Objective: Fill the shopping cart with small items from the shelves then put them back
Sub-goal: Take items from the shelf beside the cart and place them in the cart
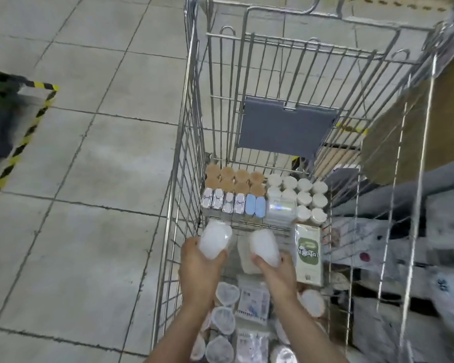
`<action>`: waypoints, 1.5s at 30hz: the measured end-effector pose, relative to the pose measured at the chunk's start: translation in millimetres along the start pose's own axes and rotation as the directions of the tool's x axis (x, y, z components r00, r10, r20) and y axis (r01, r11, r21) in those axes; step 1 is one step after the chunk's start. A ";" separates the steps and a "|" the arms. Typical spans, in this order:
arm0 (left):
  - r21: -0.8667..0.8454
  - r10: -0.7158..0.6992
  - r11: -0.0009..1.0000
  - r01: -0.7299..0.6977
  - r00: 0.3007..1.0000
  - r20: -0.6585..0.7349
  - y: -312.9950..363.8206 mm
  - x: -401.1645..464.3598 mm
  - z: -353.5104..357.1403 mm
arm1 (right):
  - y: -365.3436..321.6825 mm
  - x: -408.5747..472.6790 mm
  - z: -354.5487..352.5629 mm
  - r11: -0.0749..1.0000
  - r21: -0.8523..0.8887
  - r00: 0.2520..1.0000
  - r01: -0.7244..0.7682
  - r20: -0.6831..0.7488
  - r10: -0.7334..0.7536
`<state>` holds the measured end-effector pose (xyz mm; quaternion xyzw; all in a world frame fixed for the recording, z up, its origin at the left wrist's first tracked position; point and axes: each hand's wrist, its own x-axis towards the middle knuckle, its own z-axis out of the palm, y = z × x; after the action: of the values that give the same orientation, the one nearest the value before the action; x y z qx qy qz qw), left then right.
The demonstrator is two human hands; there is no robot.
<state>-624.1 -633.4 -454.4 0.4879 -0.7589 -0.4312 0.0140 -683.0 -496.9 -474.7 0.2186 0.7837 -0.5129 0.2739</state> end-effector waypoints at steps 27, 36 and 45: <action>0.346 0.057 0.935 -0.075 0.996 0.061 -46.0 57.1 71.1 | 35.5 92.5 76.5 0.991 -0.137 0.976 0.001 0.215 0.028; 0.441 0.111 0.871 -0.217 0.961 0.255 -55.9 57.3 52.0 | 27.1 83.1 66.4 0.975 -0.220 0.927 0.020 0.368 0.064; 0.294 0.189 0.887 -0.356 0.861 0.473 -18.5 15.4 6.9 | 18.4 5.3 -12.2 0.934 -0.326 0.957 0.148 0.285 -0.052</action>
<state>-621.8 -643.4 -477.2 0.2593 -0.8726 -0.3704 -0.1847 -678.0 -478.4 -486.8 0.0543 0.8263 -0.4066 0.3859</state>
